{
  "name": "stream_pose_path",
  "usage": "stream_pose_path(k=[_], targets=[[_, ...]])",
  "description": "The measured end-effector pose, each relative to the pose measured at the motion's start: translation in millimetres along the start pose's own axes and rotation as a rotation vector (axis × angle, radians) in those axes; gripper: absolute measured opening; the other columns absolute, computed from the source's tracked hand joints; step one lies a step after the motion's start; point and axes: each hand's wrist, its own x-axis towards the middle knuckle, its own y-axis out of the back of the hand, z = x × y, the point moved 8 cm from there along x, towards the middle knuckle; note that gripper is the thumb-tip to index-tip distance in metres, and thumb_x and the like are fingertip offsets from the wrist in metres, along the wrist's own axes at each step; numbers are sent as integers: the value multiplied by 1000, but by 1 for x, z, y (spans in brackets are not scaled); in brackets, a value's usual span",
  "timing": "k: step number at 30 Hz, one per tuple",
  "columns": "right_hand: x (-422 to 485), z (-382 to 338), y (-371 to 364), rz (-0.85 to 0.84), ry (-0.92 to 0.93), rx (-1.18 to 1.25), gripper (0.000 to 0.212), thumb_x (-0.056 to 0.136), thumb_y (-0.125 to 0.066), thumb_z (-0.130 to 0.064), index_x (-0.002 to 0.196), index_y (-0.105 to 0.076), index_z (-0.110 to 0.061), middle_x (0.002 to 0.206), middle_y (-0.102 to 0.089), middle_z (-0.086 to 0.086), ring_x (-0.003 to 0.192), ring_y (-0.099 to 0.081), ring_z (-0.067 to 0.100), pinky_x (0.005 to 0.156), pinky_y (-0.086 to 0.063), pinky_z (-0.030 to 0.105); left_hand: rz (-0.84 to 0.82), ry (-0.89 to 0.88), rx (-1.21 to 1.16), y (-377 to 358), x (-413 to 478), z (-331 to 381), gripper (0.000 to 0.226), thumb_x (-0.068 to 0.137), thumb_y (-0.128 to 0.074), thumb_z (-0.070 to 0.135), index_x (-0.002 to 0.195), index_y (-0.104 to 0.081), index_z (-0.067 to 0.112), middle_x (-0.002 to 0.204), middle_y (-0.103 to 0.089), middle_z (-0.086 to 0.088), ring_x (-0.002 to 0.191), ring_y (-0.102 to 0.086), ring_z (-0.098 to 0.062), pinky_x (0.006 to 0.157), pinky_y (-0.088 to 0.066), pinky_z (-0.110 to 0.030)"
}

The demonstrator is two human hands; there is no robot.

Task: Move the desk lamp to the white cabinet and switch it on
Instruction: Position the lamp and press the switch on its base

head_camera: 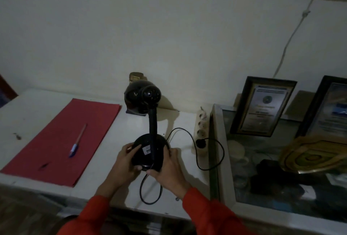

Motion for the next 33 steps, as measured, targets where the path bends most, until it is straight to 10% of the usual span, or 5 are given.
stream_pose_path(k=[11, 19, 33], targets=[[63, 3, 35, -72, -4, -186, 71, 73, -63, 5, 134, -32, -14, 129, -34, 16, 119, -44, 33, 98, -46, 33, 166, 30, 30, -19, 15, 20, 68, 70, -71, 3, 133, -47, 7, 125, -40, -20, 109, -49, -35, 93, -49, -37], [87, -9, 98, 15, 137, -368, 31, 85, -51, -1, 115, -57, 6, 118, -59, 25, 112, -54, 36, 96, -37, 30, 150, -58, 87, -23, 31, 33, 93, 70, -39, 77, 119, -56, 0, 139, -43, -26, 128, -39, -41, 105, -37, -46], [97, -33, 132, 243, 184, -117, 33, 81, -64, -5, 113, -59, -5, 98, -65, 19, 90, -60, 33, 77, -48, 37, 212, 55, 125, -40, 66, 44, 66, 66, -76, 47, 114, -51, 8, 130, -43, -18, 112, -51, -33, 88, -53, -41]])
